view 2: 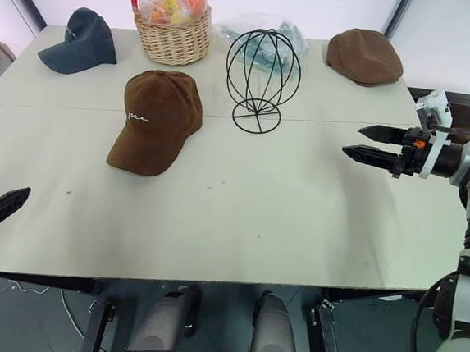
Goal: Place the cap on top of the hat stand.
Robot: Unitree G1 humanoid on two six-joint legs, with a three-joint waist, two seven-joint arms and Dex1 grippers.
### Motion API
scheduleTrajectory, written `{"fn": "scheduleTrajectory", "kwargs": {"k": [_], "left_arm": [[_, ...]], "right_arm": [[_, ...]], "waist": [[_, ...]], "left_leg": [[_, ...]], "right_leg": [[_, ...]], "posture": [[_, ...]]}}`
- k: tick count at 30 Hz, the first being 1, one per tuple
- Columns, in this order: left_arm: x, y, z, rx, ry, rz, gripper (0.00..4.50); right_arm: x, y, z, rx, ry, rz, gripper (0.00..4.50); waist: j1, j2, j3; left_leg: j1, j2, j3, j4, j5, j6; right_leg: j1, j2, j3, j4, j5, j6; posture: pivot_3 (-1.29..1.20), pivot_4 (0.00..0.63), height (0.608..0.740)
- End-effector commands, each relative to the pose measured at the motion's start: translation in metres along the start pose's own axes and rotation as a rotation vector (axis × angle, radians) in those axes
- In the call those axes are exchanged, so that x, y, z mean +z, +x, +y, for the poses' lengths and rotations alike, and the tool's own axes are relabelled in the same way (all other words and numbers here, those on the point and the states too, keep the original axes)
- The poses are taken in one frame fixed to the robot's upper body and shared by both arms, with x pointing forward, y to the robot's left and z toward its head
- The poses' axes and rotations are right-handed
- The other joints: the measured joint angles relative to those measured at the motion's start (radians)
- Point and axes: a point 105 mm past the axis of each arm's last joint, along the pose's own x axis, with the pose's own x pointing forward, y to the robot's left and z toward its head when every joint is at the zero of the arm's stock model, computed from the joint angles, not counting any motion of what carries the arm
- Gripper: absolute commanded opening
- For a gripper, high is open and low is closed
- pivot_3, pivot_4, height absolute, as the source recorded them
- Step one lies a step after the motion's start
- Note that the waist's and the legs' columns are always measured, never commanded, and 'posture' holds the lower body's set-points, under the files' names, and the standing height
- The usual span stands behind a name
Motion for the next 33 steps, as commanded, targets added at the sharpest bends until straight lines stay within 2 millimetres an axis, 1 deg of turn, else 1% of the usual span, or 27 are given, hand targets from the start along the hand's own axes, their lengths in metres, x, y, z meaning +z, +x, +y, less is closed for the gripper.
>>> {"fn": "scheduleTrajectory", "kwargs": {"k": [1,6,23,28,33], "left_arm": [[0.008,-0.003,-0.001,-0.011,0.014,-0.027,4.44],[0.011,-0.003,0.005,0.018,0.035,-0.027,4.44],[0.012,0.001,0.005,0.031,0.036,-0.04,4.44],[0.01,0.002,0.01,0.059,0.051,-0.042,4.44],[0.013,0.005,0.014,0.092,0.097,-0.046,4.44]], "right_arm": [[0.01,-0.003,0.001,0.002,-0.034,-0.025,4.5],[0.009,-0.004,0.001,0.002,-0.031,-0.028,4.5],[0.013,0.003,0.001,0.005,-0.041,-0.033,4.5],[0.014,0.003,0.001,0.003,-0.043,-0.032,4.5],[0.016,0.005,0.002,0.006,-0.045,-0.034,4.5]], "waist": [[0.0,0.0,0.0],[0.001,0.0,0.0],[0.001,0.0,0.0],[0.001,0.0,0.0],[0.001,0.0,0.0]], "left_leg": [[0.0,0.0,0.0,0.0,0.0,0.0],[0.0,0.0,0.0,-0.001,0.001,0.002],[0.0,0.0,0.001,-0.001,0.001,0.002],[0.0,0.0,0.001,-0.001,0.001,0.002],[0.001,0.0,0.001,0.0,0.001,0.002]], "right_leg": [[0.0,0.0,0.0,0.0,0.0,0.0],[0.0,0.0,0.001,0.001,0.0,0.0],[0.0,0.0,0.001,0.002,0.0,0.0],[0.0,0.0,0.001,0.002,0.0,0.0],[0.0,0.0,0.001,0.002,0.0,0.0]], "posture": [[0.0,0.15,0.74],[0.0,0.15,0.74],[0.0,0.15,0.74],[0.0,0.15,0.74],[0.0,0.15,0.74]]}}
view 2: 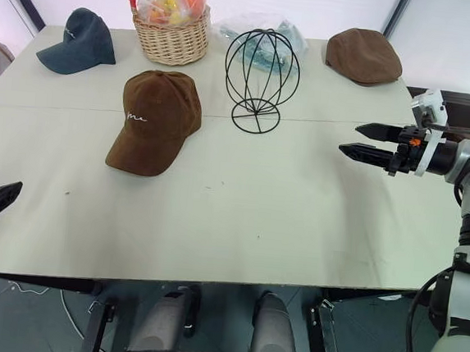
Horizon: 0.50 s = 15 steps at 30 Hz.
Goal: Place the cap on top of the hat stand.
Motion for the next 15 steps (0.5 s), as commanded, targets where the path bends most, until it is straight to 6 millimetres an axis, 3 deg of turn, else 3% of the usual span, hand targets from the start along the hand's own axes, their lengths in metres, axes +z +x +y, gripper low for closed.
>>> {"fn": "scheduleTrajectory", "kwargs": {"k": [1,4,9,15], "left_arm": [[0.007,0.003,0.004,0.04,0.1,-0.004,4.44],[0.0,0.01,0.006,0.063,0.273,0.07,4.44],[-0.018,0.028,0.004,0.007,0.844,0.184,4.44],[-0.015,0.045,-0.009,-0.064,1.279,-0.045,4.44]], "right_arm": [[0.017,0.001,0.004,0.015,-0.047,-0.034,4.5],[0.022,0.01,0.019,0.086,-0.056,-0.045,4.5],[0.023,0.031,0.053,0.203,-0.06,-0.066,4.5],[0.024,0.037,0.064,0.221,-0.049,-0.075,4.5]], "waist": [[0.0,0.0,0.0],[0.001,0.0,0.0],[0.001,0.0,0.0],[0.009,0.0,0.0]], "left_leg": [[0.0,0.0,0.0,0.0,0.0,0.0],[0.0,0.0,0.0,0.0,0.0,0.0],[0.0,0.0,0.0,-0.001,0.0,0.0],[-0.001,0.0,0.003,-0.001,-0.002,-0.003]], "right_leg": [[0.0,0.0,0.0,0.0,0.0,0.0],[0.0,0.0,0.0,0.0,0.0,0.0],[-0.002,0.0,0.001,0.002,0.0,0.0],[-0.003,0.0,0.002,0.002,0.001,-0.001]], "posture": [[0.0,0.15,0.74],[0.0,0.15,0.74],[0.0,0.15,0.74],[0.0,0.15,0.74]]}}
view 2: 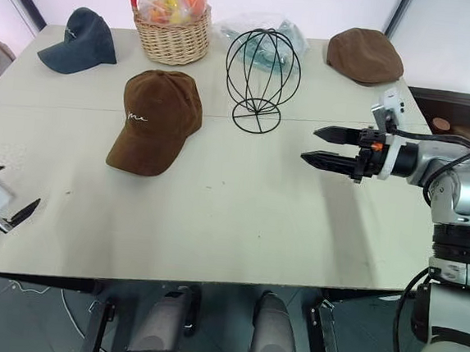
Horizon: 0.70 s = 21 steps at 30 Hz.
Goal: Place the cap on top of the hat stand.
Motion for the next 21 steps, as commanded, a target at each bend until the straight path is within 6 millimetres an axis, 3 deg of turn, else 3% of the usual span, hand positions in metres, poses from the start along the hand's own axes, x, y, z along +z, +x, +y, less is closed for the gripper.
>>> {"fn": "scheduleTrajectory", "kwargs": {"k": [1,8,14,21], "left_arm": [[0.017,0.006,0.003,0.066,0.23,-0.163,4.44],[0.034,0.031,-0.002,0.152,0.454,-0.367,4.44],[0.049,0.059,-0.007,0.198,0.521,-0.482,4.44],[0.064,0.081,-0.032,0.151,0.555,-0.596,4.44]], "right_arm": [[0.016,-0.003,0.007,0.007,-0.044,-0.031,4.5],[0.029,0.003,0.033,0.102,-0.049,-0.049,4.5],[0.028,0.001,0.033,0.071,-0.056,-0.025,4.5],[0.03,-0.006,0.03,0.037,-0.054,-0.021,4.5]], "waist": [[0.001,0.0,0.0],[0.002,0.0,0.0],[0.002,0.0,0.0],[0.001,0.0,0.0]], "left_leg": [[0.0,0.0,0.0,0.0,0.0,0.0],[0.001,0.004,0.005,-0.002,0.001,0.001],[0.002,0.005,0.008,-0.001,0.001,0.001],[0.002,0.006,0.009,0.0,0.002,0.002]], "right_leg": [[0.0,0.0,0.0,0.0,0.0,0.0],[-0.002,0.001,0.0,0.001,0.001,0.0],[-0.002,0.001,0.0,0.002,0.003,0.004],[-0.002,0.001,0.0,0.003,0.009,0.005]], "posture": [[0.0,0.15,0.74],[0.0,0.15,0.74],[0.0,0.15,0.74],[0.0,0.15,0.74]]}}
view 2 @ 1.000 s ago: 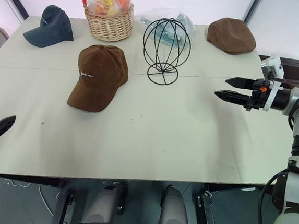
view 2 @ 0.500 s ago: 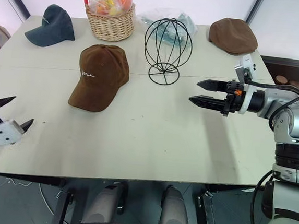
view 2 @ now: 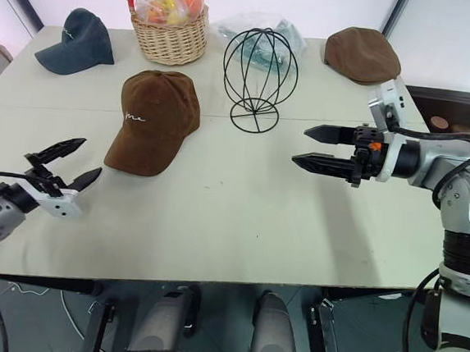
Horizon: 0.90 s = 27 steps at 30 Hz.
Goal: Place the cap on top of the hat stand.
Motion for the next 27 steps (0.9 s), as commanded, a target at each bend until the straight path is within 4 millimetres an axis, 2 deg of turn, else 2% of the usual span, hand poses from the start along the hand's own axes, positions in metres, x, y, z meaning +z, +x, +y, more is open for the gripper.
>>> {"fn": "scheduleTrajectory", "kwargs": {"k": [1,5,8,9,12,18,19,23,27], "left_arm": [[0.008,0.011,0.0,0.025,0.022,-0.063,4.44],[0.019,0.026,-0.001,0.039,0.035,-0.132,4.44],[0.018,0.035,-0.001,0.046,0.048,-0.136,4.44],[0.017,0.037,0.0,0.053,0.051,-0.135,4.21],[0.016,0.041,0.001,0.057,0.055,-0.135,3.24],[0.017,0.052,0.006,0.08,0.06,-0.146,0.33],[0.017,0.054,0.007,0.089,0.061,-0.149,0.03],[0.018,0.059,0.014,0.132,0.066,-0.141,0.03],[0.012,0.064,0.037,0.257,0.092,-0.083,0.03]], "right_arm": [[0.013,-0.006,0.003,-0.012,-0.049,-0.023,4.5],[0.016,-0.006,0.002,-0.018,-0.053,-0.026,4.5],[0.015,-0.006,0.002,-0.023,-0.053,-0.028,4.5],[0.015,-0.006,0.002,-0.025,-0.053,-0.029,4.5],[0.014,-0.007,0.002,-0.031,-0.052,-0.03,4.5],[0.013,-0.007,0.001,-0.048,-0.048,-0.036,4.5],[0.013,-0.007,0.001,-0.05,-0.048,-0.037,4.5],[0.013,-0.007,0.001,-0.052,-0.047,-0.04,4.5],[0.017,-0.012,-0.002,-0.081,-0.061,-0.048,4.5]], "waist": [[0.001,0.0,0.0],[0.002,0.0,0.0],[0.002,0.0,0.0],[0.002,0.0,0.0],[0.001,0.0,0.0],[0.005,0.0,0.0],[0.008,0.0,0.0],[0.014,0.0,0.0],[0.021,0.0,0.0]], "left_leg": [[0.0,0.0,0.0,0.0,0.0,0.0],[0.0,0.0,0.0,0.002,0.0,0.0],[0.0,0.0,0.0,0.003,0.0,0.0],[0.001,0.0,0.0,0.003,0.0,0.0],[0.001,0.0,0.0,0.004,0.0,0.0],[0.0,0.0,0.0,0.004,0.0,0.0],[0.0,0.001,0.0,0.005,0.0,0.0],[0.0,0.001,0.0,0.008,0.0,0.0],[-0.001,0.001,0.0,0.009,0.0,0.0]], "right_leg": [[0.0,0.0,0.0,0.001,0.0,0.0],[0.0,0.0,0.0,0.004,0.0,0.0],[0.0,0.0,0.0,0.005,-0.001,0.002],[0.0,0.0,0.0,0.005,-0.002,0.002],[0.0,0.0,0.0,0.006,-0.002,0.003],[0.0,0.0,0.0,0.006,-0.002,0.003],[0.0,0.0,0.0,0.006,-0.002,0.003],[0.0,0.0,0.0,0.007,-0.002,0.003],[0.0,0.0,0.0,0.007,-0.002,0.003]], "posture": [[0.0,0.15,0.74],[0.0,0.15,0.74],[0.0,0.15,0.74],[0.0,0.15,0.74],[0.0,0.15,0.74],[0.0,0.15,0.74],[0.0,0.15,0.74],[0.0,0.15,0.74],[0.0,0.15,0.74]]}}
